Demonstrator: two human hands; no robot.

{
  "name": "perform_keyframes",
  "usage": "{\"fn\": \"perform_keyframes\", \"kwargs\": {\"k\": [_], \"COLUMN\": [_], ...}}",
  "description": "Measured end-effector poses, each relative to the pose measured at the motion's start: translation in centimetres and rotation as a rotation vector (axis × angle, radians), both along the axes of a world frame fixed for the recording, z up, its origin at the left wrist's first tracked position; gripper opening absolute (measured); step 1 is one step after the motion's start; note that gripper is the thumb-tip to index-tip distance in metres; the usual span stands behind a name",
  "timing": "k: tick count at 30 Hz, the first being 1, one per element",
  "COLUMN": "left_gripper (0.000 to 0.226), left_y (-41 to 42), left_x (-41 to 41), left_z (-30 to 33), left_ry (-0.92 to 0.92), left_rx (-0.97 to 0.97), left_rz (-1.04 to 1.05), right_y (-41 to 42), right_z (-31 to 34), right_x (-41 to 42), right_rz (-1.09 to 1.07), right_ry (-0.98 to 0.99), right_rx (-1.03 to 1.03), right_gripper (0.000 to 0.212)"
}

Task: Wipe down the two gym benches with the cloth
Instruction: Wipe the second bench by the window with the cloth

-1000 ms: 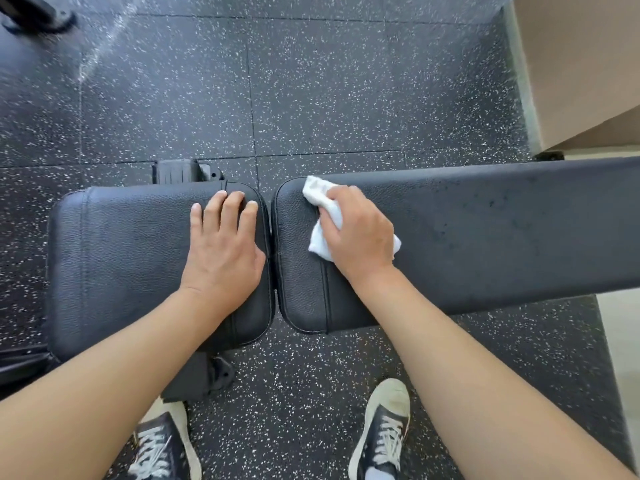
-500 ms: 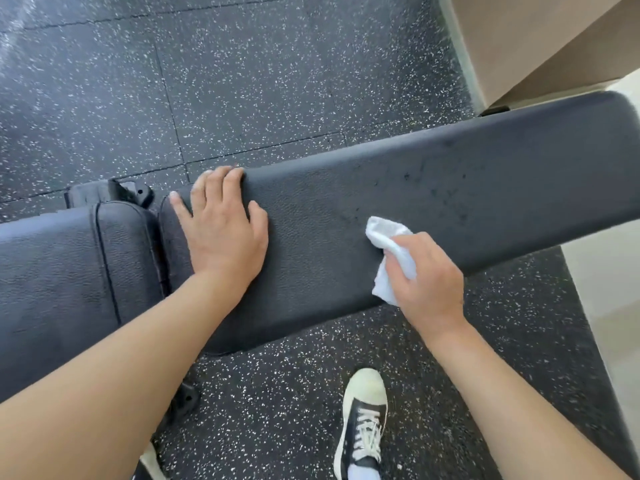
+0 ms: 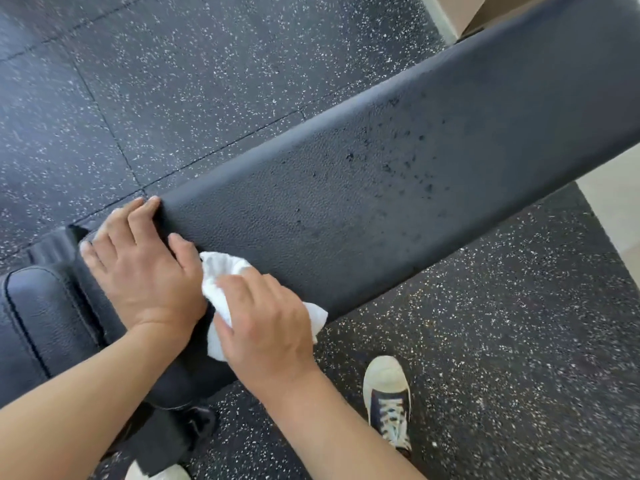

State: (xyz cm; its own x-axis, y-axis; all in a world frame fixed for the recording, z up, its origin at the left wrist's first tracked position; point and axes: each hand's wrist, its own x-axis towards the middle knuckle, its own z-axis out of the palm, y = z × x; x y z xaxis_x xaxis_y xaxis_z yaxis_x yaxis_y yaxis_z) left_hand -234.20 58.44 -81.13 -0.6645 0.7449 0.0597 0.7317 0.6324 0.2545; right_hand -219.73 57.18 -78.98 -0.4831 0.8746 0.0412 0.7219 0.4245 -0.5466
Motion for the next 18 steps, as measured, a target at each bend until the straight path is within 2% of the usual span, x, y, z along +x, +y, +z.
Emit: {"fn": "perform_keyframes", "kwargs": {"k": [2, 6, 9, 13, 18], "left_gripper": [0.056, 0.055, 0.055, 0.055, 0.058], "left_y": [0.0, -0.1, -0.1, -0.1, -0.1], "left_x": [0.1, 0.1, 0.0, 0.0, 0.1], "left_z": [0.1, 0.2, 0.0, 0.0, 0.1], "left_ry": [0.01, 0.009, 0.007, -0.001, -0.012], "left_rx": [0.001, 0.003, -0.008, -0.022, -0.022], "left_rz": [-0.015, -0.034, -0.024, -0.024, -0.007], "right_y": [0.3, 1.7, 2.8, 5.7, 12.8], "right_z": [-0.1, -1.1, -1.3, -0.9, -0.2], "right_x": [2.7, 9.5, 10.9, 7.3, -2.9], "right_rz": [0.058, 0.041, 0.08, 0.143, 0.23], "right_ry": [-0.003, 0.029, 0.022, 0.01, 0.001], "right_rx": [0.042, 0.123, 0.141, 0.123, 0.101], "right_gripper": [0.013, 0.016, 0.014, 0.008, 0.015]}}
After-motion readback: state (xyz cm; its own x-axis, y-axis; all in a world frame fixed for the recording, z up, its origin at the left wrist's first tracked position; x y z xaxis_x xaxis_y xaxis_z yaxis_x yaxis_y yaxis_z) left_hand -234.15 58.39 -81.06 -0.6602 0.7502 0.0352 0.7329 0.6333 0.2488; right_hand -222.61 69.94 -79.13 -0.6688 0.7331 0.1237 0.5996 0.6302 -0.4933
